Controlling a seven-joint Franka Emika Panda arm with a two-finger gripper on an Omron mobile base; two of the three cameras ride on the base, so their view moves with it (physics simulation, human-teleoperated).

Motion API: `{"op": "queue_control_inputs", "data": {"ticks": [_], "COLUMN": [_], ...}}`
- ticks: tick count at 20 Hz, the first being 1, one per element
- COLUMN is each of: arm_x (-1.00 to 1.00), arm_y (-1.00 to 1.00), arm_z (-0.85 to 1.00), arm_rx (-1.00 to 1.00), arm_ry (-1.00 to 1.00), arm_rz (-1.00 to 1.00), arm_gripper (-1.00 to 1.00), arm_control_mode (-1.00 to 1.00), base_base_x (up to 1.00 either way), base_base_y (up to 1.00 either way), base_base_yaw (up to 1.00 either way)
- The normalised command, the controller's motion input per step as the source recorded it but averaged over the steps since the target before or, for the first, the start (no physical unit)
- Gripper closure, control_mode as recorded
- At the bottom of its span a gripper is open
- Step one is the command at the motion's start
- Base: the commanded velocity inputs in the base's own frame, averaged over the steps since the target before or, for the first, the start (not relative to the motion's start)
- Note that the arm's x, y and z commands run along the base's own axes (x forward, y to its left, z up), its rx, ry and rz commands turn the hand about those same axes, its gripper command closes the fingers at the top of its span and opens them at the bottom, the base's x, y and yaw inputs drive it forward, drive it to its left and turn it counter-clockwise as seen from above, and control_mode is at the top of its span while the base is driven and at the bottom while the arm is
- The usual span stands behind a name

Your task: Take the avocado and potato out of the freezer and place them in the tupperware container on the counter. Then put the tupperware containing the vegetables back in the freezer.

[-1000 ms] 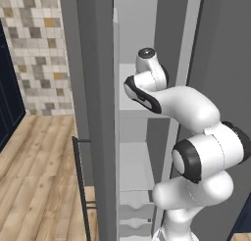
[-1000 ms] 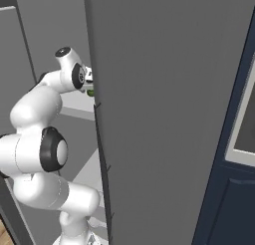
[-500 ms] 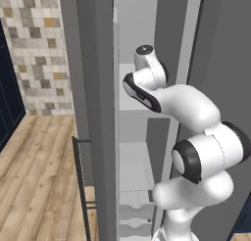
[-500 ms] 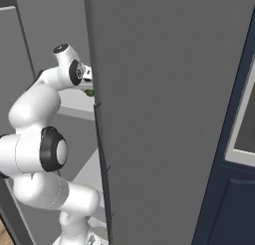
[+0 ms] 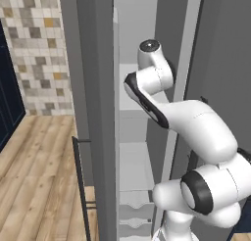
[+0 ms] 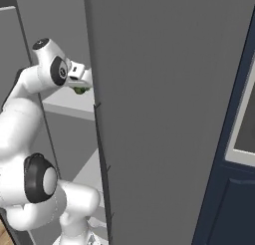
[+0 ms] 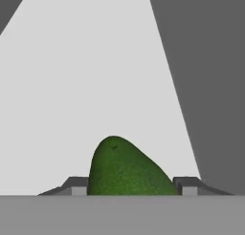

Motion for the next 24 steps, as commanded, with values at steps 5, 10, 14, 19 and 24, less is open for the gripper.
{"op": "queue_control_inputs", "data": {"ticks": [5, 10, 14, 19, 24], "arm_x": [-0.76, -0.88, -1.00, -1.00, -0.86], "arm_y": [0.00, 0.07, 0.08, -0.01, -0.19], "arm_z": [0.31, 0.25, 0.24, 0.24, 0.15], "arm_rx": [0.07, 0.07, 0.06, 0.03, 0.01], "arm_ry": [0.00, 0.00, 0.00, 0.00, 0.01], "arm_rz": [0.00, 0.00, 0.02, 0.04, 0.05], "arm_gripper": [1.00, 1.00, 1.00, 1.00, 1.00], "arm_control_mode": [-1.00, -1.00, -1.00, -1.00, -1.00], "base_base_x": [0.00, 0.00, 0.00, 0.00, 0.00], "base_base_y": [0.00, 0.00, 0.00, 0.00, 0.00], "base_base_yaw": [0.00, 0.00, 0.00, 0.00, 0.00]}}
